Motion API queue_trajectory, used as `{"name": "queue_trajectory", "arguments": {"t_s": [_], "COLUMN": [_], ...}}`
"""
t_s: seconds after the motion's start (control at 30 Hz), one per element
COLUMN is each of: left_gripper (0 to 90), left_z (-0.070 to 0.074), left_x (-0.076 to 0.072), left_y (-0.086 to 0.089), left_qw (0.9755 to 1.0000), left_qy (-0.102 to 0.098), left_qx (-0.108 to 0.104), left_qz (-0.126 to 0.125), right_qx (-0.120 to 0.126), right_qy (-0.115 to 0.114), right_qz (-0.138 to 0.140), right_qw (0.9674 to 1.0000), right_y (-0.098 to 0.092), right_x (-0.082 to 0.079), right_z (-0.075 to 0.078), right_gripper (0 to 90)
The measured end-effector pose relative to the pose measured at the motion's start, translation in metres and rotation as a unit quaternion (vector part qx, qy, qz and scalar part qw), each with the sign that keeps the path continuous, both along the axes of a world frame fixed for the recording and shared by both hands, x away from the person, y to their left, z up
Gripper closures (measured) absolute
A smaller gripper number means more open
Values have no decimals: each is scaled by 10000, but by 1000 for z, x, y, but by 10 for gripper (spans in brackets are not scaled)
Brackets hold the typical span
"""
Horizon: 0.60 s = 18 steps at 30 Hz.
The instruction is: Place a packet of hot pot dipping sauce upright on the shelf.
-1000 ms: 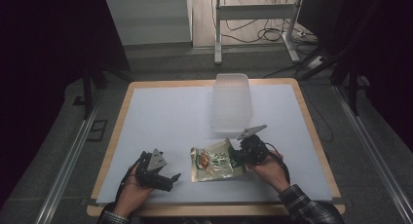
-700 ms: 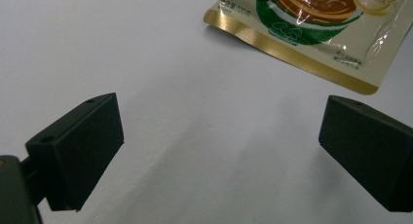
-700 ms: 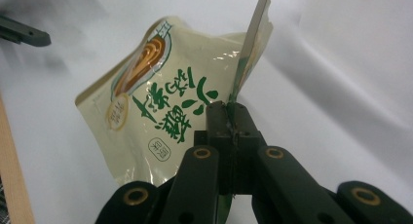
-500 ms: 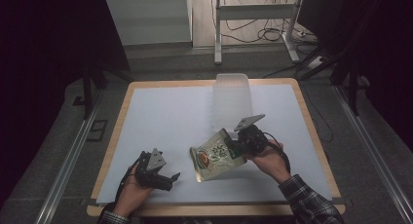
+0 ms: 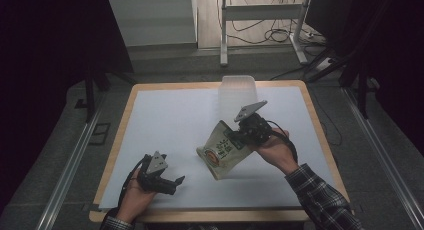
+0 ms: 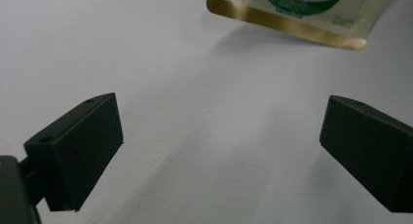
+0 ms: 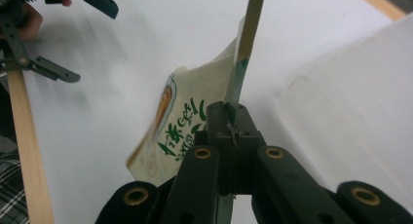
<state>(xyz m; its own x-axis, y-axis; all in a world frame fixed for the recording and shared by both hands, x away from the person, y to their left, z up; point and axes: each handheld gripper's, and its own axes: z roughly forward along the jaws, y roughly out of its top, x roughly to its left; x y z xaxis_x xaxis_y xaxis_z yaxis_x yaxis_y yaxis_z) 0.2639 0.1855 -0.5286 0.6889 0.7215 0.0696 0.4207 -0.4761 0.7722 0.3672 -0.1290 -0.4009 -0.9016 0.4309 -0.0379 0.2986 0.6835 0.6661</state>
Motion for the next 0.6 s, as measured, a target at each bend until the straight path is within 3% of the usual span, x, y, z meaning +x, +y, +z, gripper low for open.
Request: {"name": "queue_trajectory", "arguments": {"t_s": [0.37,0.6], "left_gripper": [20,19], "left_z": [-1,-1], "left_x": [0,0], "left_y": [-1,-1], "left_qw": [9999,9999], "left_qy": [-21,-27], "left_qx": [143,147], "left_qz": [-8,-6], "right_qx": [-282,-471], "right_qy": [-396,-658], "right_qz": [257,572], "right_qw": [9985,9951], "right_y": [16,23], "right_x": [1,9], "right_z": [23,36], "right_gripper": [893,893]}}
